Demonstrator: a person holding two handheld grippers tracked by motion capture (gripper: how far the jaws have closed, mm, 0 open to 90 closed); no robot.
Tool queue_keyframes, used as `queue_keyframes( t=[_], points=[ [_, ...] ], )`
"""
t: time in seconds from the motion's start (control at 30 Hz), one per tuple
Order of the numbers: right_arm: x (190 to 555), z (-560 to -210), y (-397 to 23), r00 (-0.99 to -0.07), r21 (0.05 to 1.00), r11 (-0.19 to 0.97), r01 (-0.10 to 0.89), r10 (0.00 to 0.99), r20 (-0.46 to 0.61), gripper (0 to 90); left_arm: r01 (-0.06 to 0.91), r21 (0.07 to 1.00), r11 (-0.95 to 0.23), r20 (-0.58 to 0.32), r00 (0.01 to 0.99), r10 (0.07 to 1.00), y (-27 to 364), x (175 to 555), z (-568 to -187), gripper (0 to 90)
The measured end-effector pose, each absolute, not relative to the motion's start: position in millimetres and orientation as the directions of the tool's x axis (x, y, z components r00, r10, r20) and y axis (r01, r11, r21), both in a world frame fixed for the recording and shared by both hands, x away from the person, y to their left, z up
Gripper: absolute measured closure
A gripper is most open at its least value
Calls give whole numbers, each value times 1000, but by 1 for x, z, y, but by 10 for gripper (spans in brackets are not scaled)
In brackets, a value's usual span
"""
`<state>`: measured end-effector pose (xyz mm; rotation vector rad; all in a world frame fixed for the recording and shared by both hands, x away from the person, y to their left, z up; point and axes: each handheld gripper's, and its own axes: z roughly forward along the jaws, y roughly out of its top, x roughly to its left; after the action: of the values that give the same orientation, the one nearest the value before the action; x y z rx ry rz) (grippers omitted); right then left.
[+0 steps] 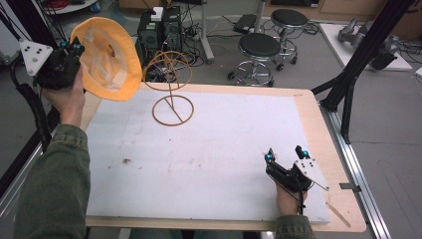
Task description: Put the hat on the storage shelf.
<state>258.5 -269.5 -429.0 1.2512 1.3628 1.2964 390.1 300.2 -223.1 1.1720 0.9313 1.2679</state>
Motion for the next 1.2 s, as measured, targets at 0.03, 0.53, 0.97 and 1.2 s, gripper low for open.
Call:
queue_keyframes(
  t=[0.03, 0.53, 0.97, 1.2],
  points=[
    [259, -429, -270, -132, 994, -37, 100, 990, 50, 79, -206, 976, -71, 96, 111, 989, 299, 392, -222, 868],
    [260, -430, -270, -131, 994, -36, 107, 990, 50, 79, -227, 971, -80, 113, 140, 984, 260, 425, -213, 868],
    [259, -429, -270, -140, 994, -42, 104, 989, 56, 79, -217, 971, -102, 146, 197, 969, 201, 437, -206, 867],
    [260, -429, -270, -144, 994, -37, 104, 988, 52, 79, -210, 967, -144, 194, 238, 952, 169, 444, -210, 867]
  ],
)
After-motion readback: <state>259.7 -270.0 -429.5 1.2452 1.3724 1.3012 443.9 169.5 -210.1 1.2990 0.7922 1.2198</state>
